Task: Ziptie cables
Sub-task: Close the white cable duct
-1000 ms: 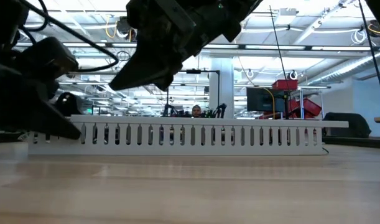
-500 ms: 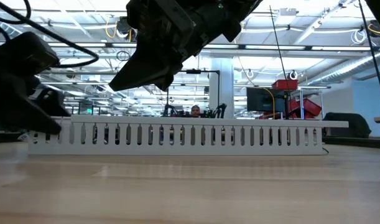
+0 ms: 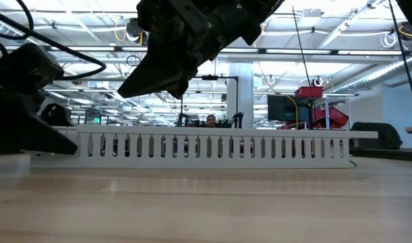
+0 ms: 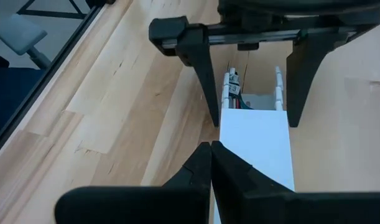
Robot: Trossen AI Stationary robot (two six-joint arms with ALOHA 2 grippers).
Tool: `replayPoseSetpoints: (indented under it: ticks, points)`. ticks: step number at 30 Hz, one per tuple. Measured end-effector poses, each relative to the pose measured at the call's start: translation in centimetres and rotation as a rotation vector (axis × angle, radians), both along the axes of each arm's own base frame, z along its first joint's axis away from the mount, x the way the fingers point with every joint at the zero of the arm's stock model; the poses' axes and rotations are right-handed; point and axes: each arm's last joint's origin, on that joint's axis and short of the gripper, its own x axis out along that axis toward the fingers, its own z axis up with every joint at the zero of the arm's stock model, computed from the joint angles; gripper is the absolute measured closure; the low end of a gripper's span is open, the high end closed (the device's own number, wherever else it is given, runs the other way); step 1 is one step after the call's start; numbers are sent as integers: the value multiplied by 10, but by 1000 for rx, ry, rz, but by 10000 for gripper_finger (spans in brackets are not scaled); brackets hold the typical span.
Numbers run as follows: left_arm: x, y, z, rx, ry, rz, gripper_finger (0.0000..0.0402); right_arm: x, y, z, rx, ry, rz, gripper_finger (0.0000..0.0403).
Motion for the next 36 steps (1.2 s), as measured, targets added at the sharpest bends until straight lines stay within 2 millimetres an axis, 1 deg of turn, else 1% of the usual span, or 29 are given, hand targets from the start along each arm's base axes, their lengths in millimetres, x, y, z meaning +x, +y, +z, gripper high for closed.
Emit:
replayPoseSetpoints:
  ticks: [7, 12, 16, 26, 29, 34, 36]
  points:
    - [0, -4, -15, 30, -11, 5, 102, 0, 0, 0, 4, 5, -4, 403]
    - [-3, -8, -22, 57, -44, 38, 105, 0, 0, 0, 5, 6, -5, 403]
    - [-4, -10, -21, 65, -79, 65, 105, 0, 0, 0, 9, 7, -8, 403]
    - [-3, -9, -21, 70, -98, 91, 108, 0, 0, 1, 12, 2, -9, 403]
    - [-3, -9, -21, 70, -98, 91, 123, 0, 0, 1, 12, 2, -9, 403]
    - [-3, -9, -21, 74, -97, 92, 166, 0, 0, 1, 12, 2, -9, 403]
    - [-4, -9, -23, 78, -93, 93, 172, 0, -1, 1, 9, 2, -9, 403]
